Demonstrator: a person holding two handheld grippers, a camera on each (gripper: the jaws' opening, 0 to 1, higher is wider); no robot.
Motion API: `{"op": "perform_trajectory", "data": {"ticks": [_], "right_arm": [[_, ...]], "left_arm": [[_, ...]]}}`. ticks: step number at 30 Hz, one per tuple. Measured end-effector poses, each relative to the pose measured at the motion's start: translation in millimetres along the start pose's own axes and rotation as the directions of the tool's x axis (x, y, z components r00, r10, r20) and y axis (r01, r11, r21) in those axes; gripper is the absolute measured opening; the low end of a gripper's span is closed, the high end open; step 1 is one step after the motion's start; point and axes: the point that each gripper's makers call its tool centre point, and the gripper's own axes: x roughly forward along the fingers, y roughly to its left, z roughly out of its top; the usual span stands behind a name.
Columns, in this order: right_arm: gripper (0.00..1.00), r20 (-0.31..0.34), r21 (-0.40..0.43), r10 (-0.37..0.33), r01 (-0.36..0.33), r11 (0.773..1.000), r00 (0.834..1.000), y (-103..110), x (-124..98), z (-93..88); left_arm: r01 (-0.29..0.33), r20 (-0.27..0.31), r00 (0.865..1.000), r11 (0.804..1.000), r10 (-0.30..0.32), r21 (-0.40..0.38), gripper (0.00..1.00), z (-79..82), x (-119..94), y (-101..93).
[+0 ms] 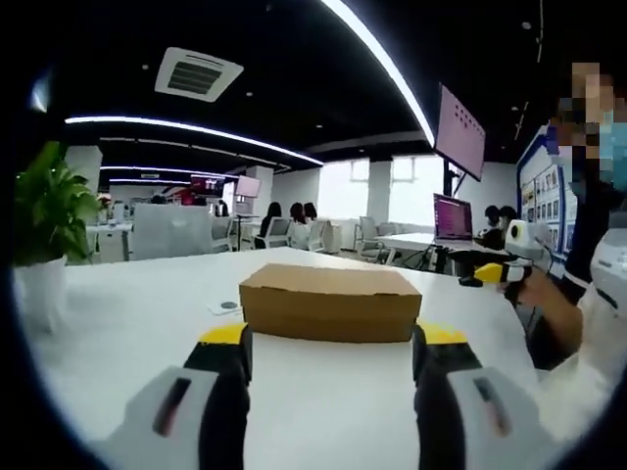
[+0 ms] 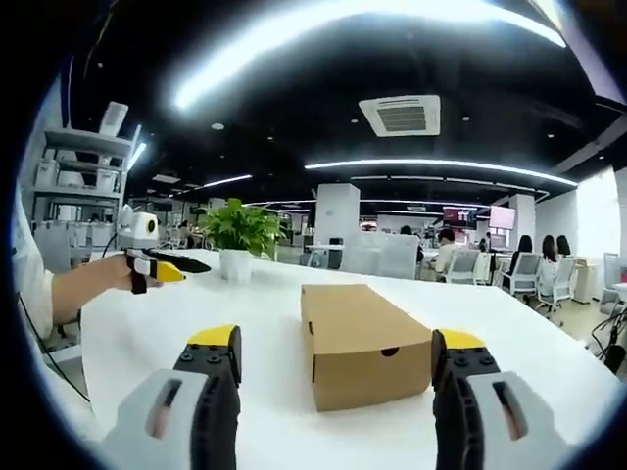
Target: Operate the shoe box by opening the lid, removing the specified soft item, and placing it in the target area until the item is outside and the box remains undamaged.
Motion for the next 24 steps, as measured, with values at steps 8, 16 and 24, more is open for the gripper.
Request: {"op": "perform_trajectory", "data": {"ticks": [8, 16, 24], "right_arm": [[0.82, 0.016, 0.002, -0.024, 0.024, 1.0, 1.0, -13.0, -6.3, 10.5], [0.82, 0.004, 0.008, -0.021, 0.021, 1.0, 1.0, -9.5, 0.3, 7.2], [0.85, 0.052, -0.03, -0.052, 0.054, 0.998, 0.997, -4.8, -2.6, 25.2]], "left_arm": [[0.034, -0.026, 0.999, 0.997, -0.032, 0.071, 0.75, 16.2, 17.5, 1.6], [0.035, -0.048, 0.998, 0.993, -0.03, 0.109, 0.73, 21.6, 27.3, 10.3], [0.069, -0.056, 0.996, 0.994, -0.064, 0.081, 0.77, 24.0, 37.5, 17.3]]}}
